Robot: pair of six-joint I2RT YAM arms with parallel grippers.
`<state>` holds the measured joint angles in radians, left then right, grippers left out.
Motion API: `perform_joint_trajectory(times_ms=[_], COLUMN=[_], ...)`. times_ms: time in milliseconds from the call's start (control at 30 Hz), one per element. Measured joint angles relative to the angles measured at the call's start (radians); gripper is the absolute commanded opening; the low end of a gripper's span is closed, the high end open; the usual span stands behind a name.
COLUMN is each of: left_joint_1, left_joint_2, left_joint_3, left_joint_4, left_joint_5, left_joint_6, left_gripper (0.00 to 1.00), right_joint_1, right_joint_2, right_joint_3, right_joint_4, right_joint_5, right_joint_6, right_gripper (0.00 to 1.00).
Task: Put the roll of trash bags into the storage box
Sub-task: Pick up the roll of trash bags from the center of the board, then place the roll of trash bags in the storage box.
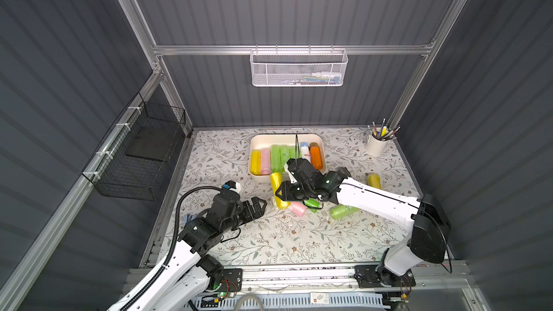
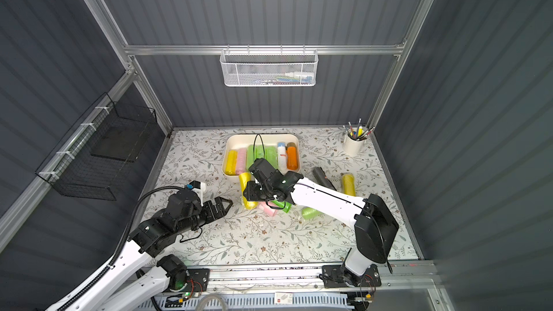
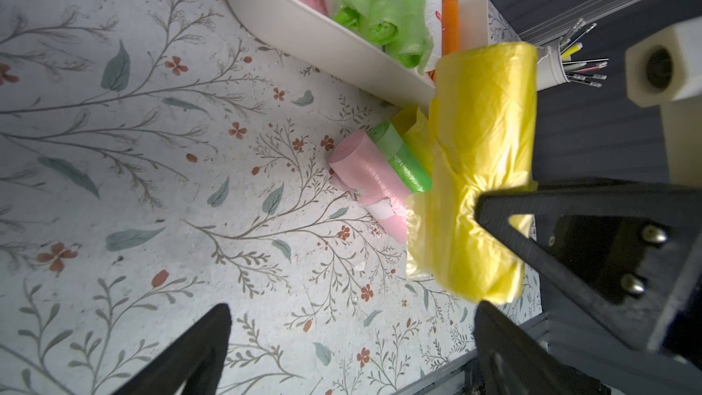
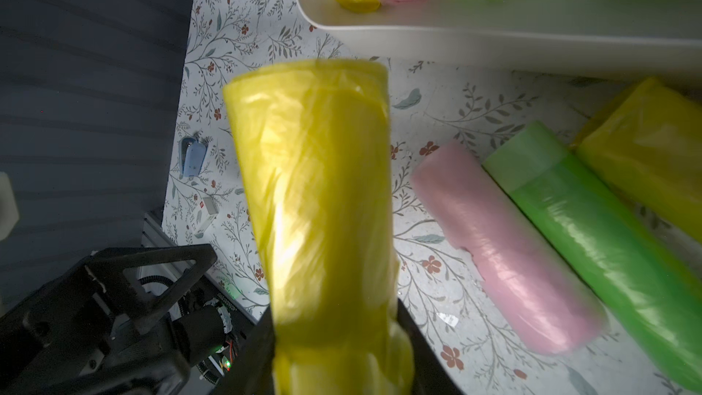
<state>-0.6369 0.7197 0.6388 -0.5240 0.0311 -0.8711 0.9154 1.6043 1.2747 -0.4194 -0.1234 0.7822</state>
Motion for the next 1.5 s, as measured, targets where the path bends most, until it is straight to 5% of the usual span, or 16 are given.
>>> perform_joint_trajectory(times_ms=[300,767,1500], left_joint_1=[0.000,0.000,0.001], left_joint_2=[0.165,0.177,0.259], left_joint_3=[0.053,0.056,0.111], left_joint_4=[0.176,0.348,0.380], left_joint_5=[0.068,0.067,0.048], left_joint_6=[0.024,0.050,0.095], left_gripper=[1.00,1.00,1.00], right_joint_1=[-0.114,-0.248,-0.403], right_joint_2=[-0.058,-0.077,0.282], right_joint_3=[0.000,0.023,0.337], right_joint_4=[-0.030,-0.087,-0.121], right_joint_5=[0.018,0.047,0.045], right_joint_6=[-0.002,-0.045,-0.160], right_gripper=[0.38,0.38,0.35])
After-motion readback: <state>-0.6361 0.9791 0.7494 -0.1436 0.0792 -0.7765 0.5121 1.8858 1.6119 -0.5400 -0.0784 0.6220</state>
